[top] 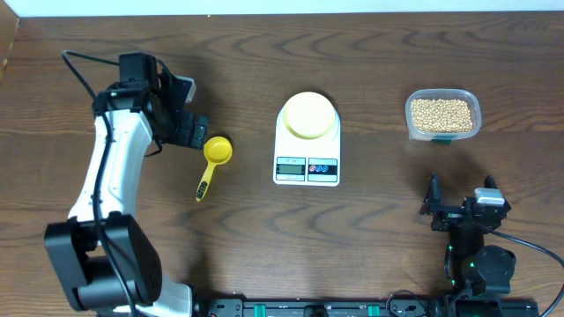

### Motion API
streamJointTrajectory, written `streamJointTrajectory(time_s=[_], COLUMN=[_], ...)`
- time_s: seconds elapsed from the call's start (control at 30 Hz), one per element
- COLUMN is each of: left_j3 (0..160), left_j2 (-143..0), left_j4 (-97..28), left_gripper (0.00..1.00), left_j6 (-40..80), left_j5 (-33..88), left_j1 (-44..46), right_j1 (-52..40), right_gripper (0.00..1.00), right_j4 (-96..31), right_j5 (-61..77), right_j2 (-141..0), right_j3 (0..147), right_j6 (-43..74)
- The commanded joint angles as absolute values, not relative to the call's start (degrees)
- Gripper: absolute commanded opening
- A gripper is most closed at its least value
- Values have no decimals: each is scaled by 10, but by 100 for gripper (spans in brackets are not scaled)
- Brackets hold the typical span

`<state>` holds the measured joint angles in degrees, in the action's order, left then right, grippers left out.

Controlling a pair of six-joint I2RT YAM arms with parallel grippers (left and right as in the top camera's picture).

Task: Scoop item into bowl and weigh 50g on scale
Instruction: 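Lower the left gripper toward the yellow scoop's bowl rim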

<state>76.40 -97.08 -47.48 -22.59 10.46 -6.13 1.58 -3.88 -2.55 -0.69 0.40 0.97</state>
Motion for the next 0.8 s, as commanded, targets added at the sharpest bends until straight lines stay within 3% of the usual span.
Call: streamJointTrajectory(time_s=[0.0, 0.77], left_j3=[772, 772], left_j2=[-993, -1028], left_j4=[-474, -458], left_gripper=[98, 98], left_j6=[-235, -235], left_j5=[112, 112], left_j1=[-63, -63], right_j1=[17, 17], right_gripper=[99, 99], right_j4=[-41, -41], right_j5=[-24, -24], right_j2=[-4, -4], right_j3=[3, 3], right_j6=[3, 3])
